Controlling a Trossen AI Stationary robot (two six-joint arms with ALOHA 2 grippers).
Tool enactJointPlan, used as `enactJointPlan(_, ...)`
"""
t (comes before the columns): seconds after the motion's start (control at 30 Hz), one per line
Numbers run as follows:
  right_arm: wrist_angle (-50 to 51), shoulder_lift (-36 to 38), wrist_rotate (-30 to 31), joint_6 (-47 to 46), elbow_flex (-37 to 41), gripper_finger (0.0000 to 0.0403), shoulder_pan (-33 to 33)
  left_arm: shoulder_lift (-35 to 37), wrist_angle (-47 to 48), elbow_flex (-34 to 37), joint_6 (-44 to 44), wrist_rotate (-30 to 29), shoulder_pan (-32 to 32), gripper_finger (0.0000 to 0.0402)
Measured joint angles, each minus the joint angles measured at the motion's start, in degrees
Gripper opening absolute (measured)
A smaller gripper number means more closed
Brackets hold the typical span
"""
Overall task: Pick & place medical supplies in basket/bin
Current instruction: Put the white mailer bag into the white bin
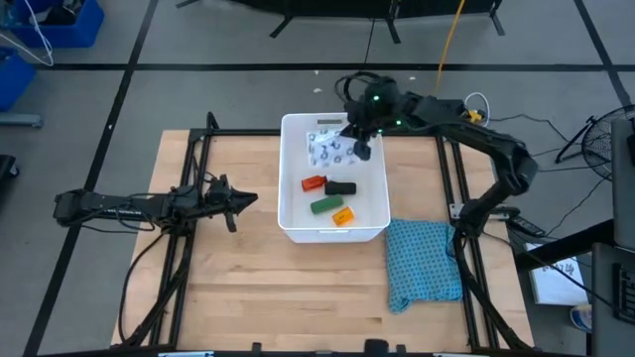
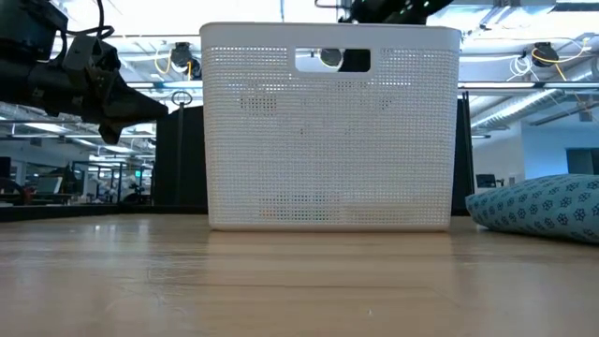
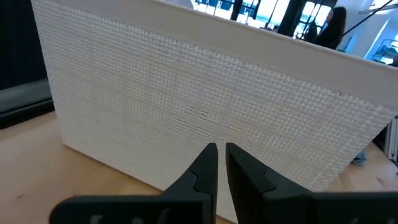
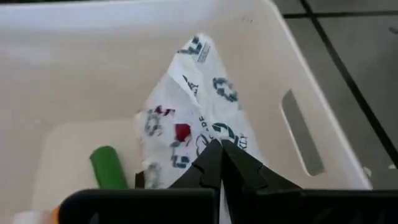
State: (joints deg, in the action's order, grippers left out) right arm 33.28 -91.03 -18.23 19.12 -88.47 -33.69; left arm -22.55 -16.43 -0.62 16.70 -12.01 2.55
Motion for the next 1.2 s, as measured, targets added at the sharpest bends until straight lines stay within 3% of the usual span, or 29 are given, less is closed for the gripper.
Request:
enactJointPlan(0.5, -3.73, -13.47, 5.79, 3.8, -0.38, 0.0, -0.47, 0.0, -0.48, 0.0, -3.1, -1.46, 0.0, 0.0035)
enactJointPlan(0.77, -0.62, -13.59, 3.15, 2.31, 0.2, 0.0, 1.37, -0.02, 0.46, 0.0, -3.03, -1.05, 0.0, 0.0035)
enactJointPlan(1.2, 1.79, -13.44, 4.47, -0.5, 0.14, 0.0007, 4.43, 0.0, -0.15, 0.0, -2.78, -0.44, 0.0, 0.0035)
